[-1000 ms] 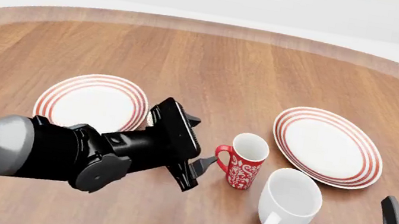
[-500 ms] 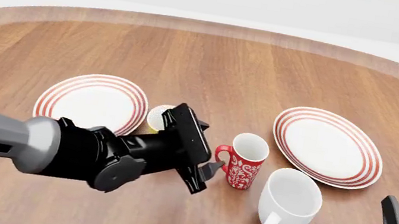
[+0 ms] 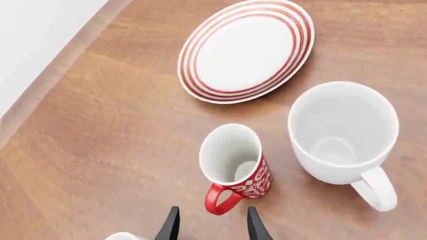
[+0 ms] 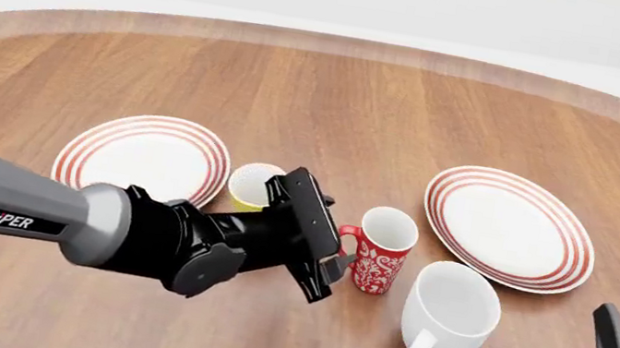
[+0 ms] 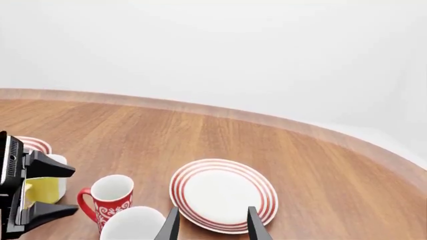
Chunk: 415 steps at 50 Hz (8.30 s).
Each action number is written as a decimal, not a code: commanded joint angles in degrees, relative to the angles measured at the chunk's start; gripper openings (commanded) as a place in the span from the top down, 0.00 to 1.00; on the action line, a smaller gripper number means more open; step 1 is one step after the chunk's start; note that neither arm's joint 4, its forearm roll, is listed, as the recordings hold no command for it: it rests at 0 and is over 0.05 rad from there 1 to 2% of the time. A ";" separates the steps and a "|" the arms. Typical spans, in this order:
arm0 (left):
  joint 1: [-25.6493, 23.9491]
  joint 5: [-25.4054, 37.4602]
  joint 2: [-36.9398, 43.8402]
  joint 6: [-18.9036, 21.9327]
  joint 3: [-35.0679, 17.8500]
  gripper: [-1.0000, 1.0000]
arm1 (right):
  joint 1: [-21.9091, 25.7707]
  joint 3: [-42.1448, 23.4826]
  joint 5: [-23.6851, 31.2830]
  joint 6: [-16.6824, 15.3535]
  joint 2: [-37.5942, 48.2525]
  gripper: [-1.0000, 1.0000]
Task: Put the red mug on the left plate.
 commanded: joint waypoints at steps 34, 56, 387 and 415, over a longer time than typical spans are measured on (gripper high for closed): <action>0.85 0.26 6.08 0.28 -4.52 0.00 | 0.06 0.18 -0.95 -0.37 0.00 0.00; 0.64 0.91 7.05 0.25 -5.85 0.00 | 0.02 0.18 -1.22 -0.43 -0.01 0.00; 46.54 -30.59 -1.65 0.57 20.62 1.00 | 0.47 -0.14 -1.74 -1.90 -0.01 0.00; 46.59 -29.89 -1.14 0.22 19.90 0.00 | 0.42 -0.10 -1.90 -1.88 -0.01 0.00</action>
